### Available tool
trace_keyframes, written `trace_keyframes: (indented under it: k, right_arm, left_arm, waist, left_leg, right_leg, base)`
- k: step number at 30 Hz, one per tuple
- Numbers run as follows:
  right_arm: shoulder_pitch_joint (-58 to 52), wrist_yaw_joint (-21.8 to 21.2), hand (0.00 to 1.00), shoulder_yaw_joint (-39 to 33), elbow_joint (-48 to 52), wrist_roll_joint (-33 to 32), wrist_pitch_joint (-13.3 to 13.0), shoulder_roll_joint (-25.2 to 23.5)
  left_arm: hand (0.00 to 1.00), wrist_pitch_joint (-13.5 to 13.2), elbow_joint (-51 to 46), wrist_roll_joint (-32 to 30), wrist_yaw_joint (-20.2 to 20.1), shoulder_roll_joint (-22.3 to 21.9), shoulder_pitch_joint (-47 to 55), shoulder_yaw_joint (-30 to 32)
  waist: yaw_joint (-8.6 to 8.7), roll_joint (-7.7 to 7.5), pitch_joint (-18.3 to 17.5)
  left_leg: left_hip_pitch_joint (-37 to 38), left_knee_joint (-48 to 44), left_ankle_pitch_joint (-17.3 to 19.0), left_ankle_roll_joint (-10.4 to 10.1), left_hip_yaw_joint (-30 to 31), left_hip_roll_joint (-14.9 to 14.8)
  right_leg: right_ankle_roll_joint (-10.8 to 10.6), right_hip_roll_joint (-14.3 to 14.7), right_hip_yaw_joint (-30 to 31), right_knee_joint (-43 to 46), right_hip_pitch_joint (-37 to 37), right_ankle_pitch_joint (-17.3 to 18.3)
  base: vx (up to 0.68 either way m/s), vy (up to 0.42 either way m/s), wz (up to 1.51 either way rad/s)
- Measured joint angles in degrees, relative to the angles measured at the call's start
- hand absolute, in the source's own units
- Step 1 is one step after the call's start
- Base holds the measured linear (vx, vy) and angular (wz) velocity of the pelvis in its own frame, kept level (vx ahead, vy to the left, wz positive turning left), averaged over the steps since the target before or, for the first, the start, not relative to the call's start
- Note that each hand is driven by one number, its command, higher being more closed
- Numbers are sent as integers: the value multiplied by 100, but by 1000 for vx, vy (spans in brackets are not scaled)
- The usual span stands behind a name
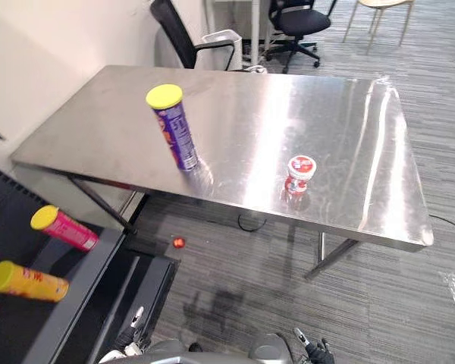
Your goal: Put the gum and the chips on the shelf.
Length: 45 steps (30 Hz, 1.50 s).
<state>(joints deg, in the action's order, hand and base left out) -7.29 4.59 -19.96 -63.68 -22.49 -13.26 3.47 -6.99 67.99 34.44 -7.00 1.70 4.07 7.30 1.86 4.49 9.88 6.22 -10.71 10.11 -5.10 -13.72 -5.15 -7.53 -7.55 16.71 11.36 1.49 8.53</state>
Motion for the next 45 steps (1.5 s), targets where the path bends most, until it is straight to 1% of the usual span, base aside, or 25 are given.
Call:
trace_keyframes:
  k: [1,2,3,4,6,7,8,9,10,11,12,13,14,16,18,20,22,26,27,30,33,35,38,41,45]
  right_arm:
    - [25,-3,0,14,2,-3,-12,17]
    - [46,-3,0,16,0,-6,-16,17]
    - [59,-2,0,20,0,-9,-16,15]
    - [65,1,0,18,1,-10,-16,18]
    - [104,8,0,47,-4,-10,-11,55]
    - [134,8,0,102,-5,-8,-7,91]
    - [150,20,0,184,-3,-9,-8,119]
    - [152,21,0,208,-3,-7,-8,129]
    - [153,21,0,252,4,-7,-10,122]
    - [153,27,0,252,5,-8,-9,115]
    - [144,27,0,254,5,-8,-8,93]
    - [130,34,0,251,0,-10,-7,92]
    - [126,40,0,251,0,-10,-5,91]
    - [73,64,0,245,3,-12,-4,50]
    - [-1,76,0,240,13,-13,-4,52]
    - [-44,100,0,236,22,-13,-3,51]
    - [-22,134,0,174,43,-33,-1,51]
    - [-32,231,0,4,54,-110,2,61]
    - [-26,244,0,-10,55,-162,2,63]
    - [-25,247,0,-252,196,-304,7,68]
    - [7,252,0,-690,534,-478,19,120]
    - [113,262,0,-930,855,-507,23,253]
    - [400,314,0,-1256,1436,-515,25,682]
    - [682,486,0,-1478,2085,-567,22,1068]
    - [886,745,0,-1597,3041,-497,14,1338]
  left_arm:
    - [0,-6,41,-143,9,-18,-27,-41]
    - [0,-4,52,-220,21,-19,-40,-65]
    - [0,-9,63,-290,50,-16,-42,-137]
    - [0,-18,114,-377,79,-17,-51,-256]
    - [0,-30,157,-422,128,-27,-53,-378]
    - [0,-33,167,-425,168,-39,-50,-507]
    - [0,-35,178,-423,176,-36,-50,-592]
    - [0,-37,178,-423,177,-34,-51,-615]
    - [0,-39,168,-421,173,8,-52,-670]
    - [0,-40,143,-412,171,71,-51,-713]
    - [0,-36,148,-411,171,100,-51,-717]
    - [0,-32,151,-397,187,103,-51,-729]
    - [0,-30,149,-385,179,110,-51,-758]
    - [0,-32,120,-323,169,160,-52,-768]
    - [0,-28,97,-328,172,165,-43,-812]
    - [0,-28,96,-334,175,161,-18,-822]
    - [0,-30,96,-383,214,149,-18,-824]
    - [0,-34,94,-436,297,148,-18,-819]
    - [0,-34,94,-438,333,143,-19,-804]
    - [0,-32,95,-568,433,123,-28,-682]
    - [0,-28,91,-600,453,124,-23,-458]
    - [0,-20,33,-605,475,124,-13,-322]
    - [0,6,20,-615,496,123,1,-204]
    - [0,15,16,-627,498,118,12,-111]
    - [0,78,-51,-658,502,120,24,-60]
  waist:
    - [-5,31,-35]
    - [0,34,-41]
    - [0,18,-40]
    - [16,15,-79]
    - [65,71,-124]
    - [85,111,-151]
    - [102,136,-167]
    - [101,136,-168]
    - [92,112,-186]
    - [87,71,-202]
    - [94,25,-212]
    - [92,15,-224]
    - [91,22,-230]
    - [48,-71,-238]
    - [-46,-143,-279]
    - [-39,-145,-321]
    - [-37,-142,-318]
    - [-40,-144,-320]
    - [-41,-144,-320]
    - [-43,-151,-319]
    - [-56,-197,-334]
    - [-64,-231,-324]
    - [-64,-264,-308]
    - [-56,-273,-314]
    - [-45,-280,-321]
  left_leg:
    - [94,101,0,0,-13,-30]
    - [148,145,0,0,-27,-33]
    - [240,212,3,-5,-62,-33]
    - [321,287,7,-9,-170,-38]
    - [388,349,7,-10,-372,-28]
    - [398,394,7,-9,-506,-27]
    - [393,437,7,-8,-525,-30]
    - [395,455,7,-7,-545,-31]
    - [376,467,8,-4,-626,-39]
    - [336,479,41,38,-625,27]
    - [318,486,83,55,-628,54]
    - [296,542,203,93,-626,38]
    - [296,594,216,102,-626,30]
    - [297,642,225,96,-634,29]
    - [312,637,245,67,-665,-5]
    - [341,638,257,39,-715,-48]
    - [401,655,280,-34,-792,-106]
    - [451,651,294,-59,-829,-164]
    - [464,649,293,-60,-827,-173]
    - [505,670,291,-67,-743,-176]
    - [515,672,291,-67,-587,-150]
    - [510,673,291,-66,-584,-122]
    - [501,681,292,-60,-580,-64]
    - [457,759,296,-52,-531,-39]
    - [306,760,286,-39,-423,-58]
  right_leg:
    - [-71,62,99,-12,-38,-47]
    - [-72,83,154,-18,-53,-48]
    - [-77,112,241,-17,-73,-51]
    - [-148,147,304,-17,-143,-97]
    - [-215,172,284,-23,-289,-227]
    - [-242,183,104,-47,-425,-364]
    - [-198,166,-258,-167,-479,-539]
    - [-189,160,-456,-255,-496,-644]
    - [-131,108,-802,-497,-493,-807]
    - [-126,42,-923,-710,-457,-855]
    - [-126,8,-932,-831,-430,-855]
    - [-169,19,-989,-1045,-410,-943]
    - [-155,32,-1003,-1129,-399,-1019]
    - [-113,22,-1033,-1448,-281,-1198]
    - [-72,23,-1132,-1621,-197,-1248]
    - [-54,45,-1222,-1634,-182,-1262]
    - [-48,115,-1200,-1509,-239,-1265]
    - [-14,213,-1180,-1531,-224,-1290]
    - [-38,230,-1184,-1543,-222,-1322]
    - [-47,226,-1270,-1652,-131,-1359]
    - [-55,177,-1427,-1738,-12,-1365]
    - [-55,150,-1470,-1743,-14,-1365]
    - [-58,97,-1480,-1752,-28,-1367]
    - [-64,84,-1500,-1786,-110,-1370]
    - [-77,91,-1584,-1787,-228,-1380]
  base:
    - [113,-38,-80]
    - [91,-32,-76]
    - [65,-8,-76]
    - [44,1,-80]
    - [-7,22,-86]
    - [-58,30,-94]
    - [-64,20,-79]
    - [-81,5,-64]
    - [-135,-7,-52]
    - [-120,-7,-42]
    - [-153,-6,-23]
    - [-105,-2,-8]
    - [-167,-4,-2]
    - [-194,-30,-1]
    - [-155,-63,-11]
    - [-80,-71,-14]
    - [-30,-73,-21]
    - [21,-41,-10]
    - [80,-24,-3]
    - [82,-8,9]
    - [64,0,18]
    - [12,-2,4]
    - [-13,-1,0]
    - [-46,-16,3]
    - [-30,-47,7]
